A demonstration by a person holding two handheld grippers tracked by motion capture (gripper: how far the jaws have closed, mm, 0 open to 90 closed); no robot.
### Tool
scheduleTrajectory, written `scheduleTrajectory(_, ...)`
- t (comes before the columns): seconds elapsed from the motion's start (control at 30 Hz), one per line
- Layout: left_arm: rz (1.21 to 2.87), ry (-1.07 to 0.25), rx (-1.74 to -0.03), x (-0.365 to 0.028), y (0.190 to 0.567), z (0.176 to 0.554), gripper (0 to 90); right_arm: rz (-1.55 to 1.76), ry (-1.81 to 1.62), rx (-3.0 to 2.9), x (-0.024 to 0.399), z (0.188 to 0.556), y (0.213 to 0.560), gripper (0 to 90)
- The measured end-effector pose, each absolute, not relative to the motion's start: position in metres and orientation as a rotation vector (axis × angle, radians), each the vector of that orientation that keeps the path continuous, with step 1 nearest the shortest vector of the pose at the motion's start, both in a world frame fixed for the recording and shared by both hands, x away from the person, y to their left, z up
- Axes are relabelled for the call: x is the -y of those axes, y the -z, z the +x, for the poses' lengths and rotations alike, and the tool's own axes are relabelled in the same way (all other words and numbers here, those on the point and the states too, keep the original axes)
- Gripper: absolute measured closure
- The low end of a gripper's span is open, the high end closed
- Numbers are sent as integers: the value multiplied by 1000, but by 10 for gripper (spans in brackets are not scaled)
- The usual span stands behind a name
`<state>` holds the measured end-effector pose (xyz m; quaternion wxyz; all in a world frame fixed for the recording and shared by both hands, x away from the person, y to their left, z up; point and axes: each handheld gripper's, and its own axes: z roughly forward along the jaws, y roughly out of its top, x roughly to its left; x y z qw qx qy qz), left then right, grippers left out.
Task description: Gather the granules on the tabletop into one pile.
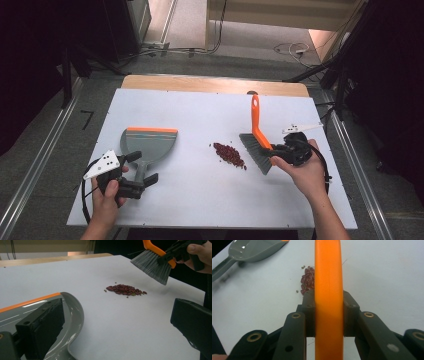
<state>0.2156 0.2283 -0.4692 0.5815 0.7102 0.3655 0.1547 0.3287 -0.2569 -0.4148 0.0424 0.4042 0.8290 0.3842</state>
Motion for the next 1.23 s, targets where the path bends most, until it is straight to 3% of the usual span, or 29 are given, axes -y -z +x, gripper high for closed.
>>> scheduleTrajectory(1.23,1598,-479,-878,-243,473,212,0,1331,-1348,-2127,338,272,446,684)
